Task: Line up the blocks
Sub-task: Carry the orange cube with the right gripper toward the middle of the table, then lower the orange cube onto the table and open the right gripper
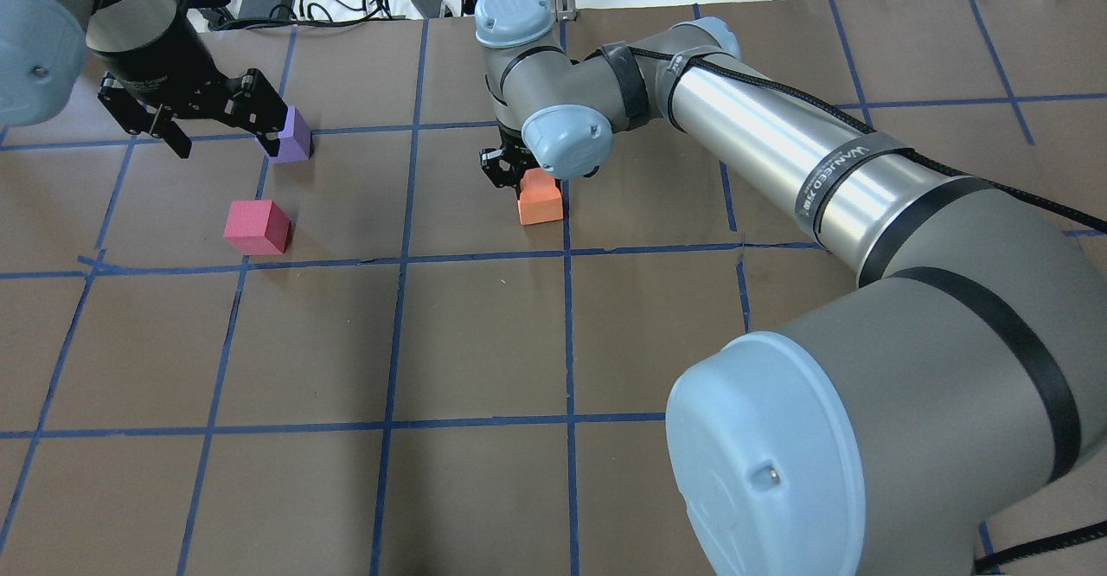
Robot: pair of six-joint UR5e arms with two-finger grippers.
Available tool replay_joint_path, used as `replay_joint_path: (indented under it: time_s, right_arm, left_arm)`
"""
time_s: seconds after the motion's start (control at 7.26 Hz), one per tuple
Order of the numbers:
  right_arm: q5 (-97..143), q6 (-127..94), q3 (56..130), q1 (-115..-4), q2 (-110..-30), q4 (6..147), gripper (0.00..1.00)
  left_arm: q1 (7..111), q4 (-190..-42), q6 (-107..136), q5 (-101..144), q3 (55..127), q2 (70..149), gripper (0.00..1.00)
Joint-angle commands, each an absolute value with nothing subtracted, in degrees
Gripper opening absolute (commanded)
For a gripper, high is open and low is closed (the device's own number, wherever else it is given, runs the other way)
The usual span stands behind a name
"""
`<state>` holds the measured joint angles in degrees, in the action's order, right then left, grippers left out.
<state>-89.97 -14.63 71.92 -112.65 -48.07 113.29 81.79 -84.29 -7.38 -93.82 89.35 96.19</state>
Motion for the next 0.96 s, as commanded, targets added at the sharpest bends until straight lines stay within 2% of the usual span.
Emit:
replay_joint_path:
  time_s: [0.0, 0.41, 0.55, 0.69, 0.83]
  right_arm:
    - [-90.0, -14.8, 72.1, -112.7, -48.1, 113.2, 0.32]
    - [-89.7, -15.1, 72.1, -112.7, -47.6, 113.7, 0.34]
    - [-90.0, -15.4, 72.1, -112.7, -47.6, 113.6, 0.46]
    - [-90.2, -15.4, 72.2, -112.6, -47.6, 113.2, 0.99]
    - [-90.2, -15.5, 72.1, -112.6, -47.7, 113.2, 1.0]
  left_arm:
    - [81.8, -84.3, -7.4, -93.8, 89.3, 96.2, 1.0]
    - [81.8, -84.3, -7.4, -93.7, 89.2, 96.3, 1.0]
    - [81.7, -84.3, -7.4, -93.8, 89.2, 96.2, 1.0]
    - [81.7, -84.3, -7.4, -93.8, 89.1, 96.3, 1.0]
    - [81.7, -84.3, -7.4, -93.8, 89.0, 96.3, 1.0]
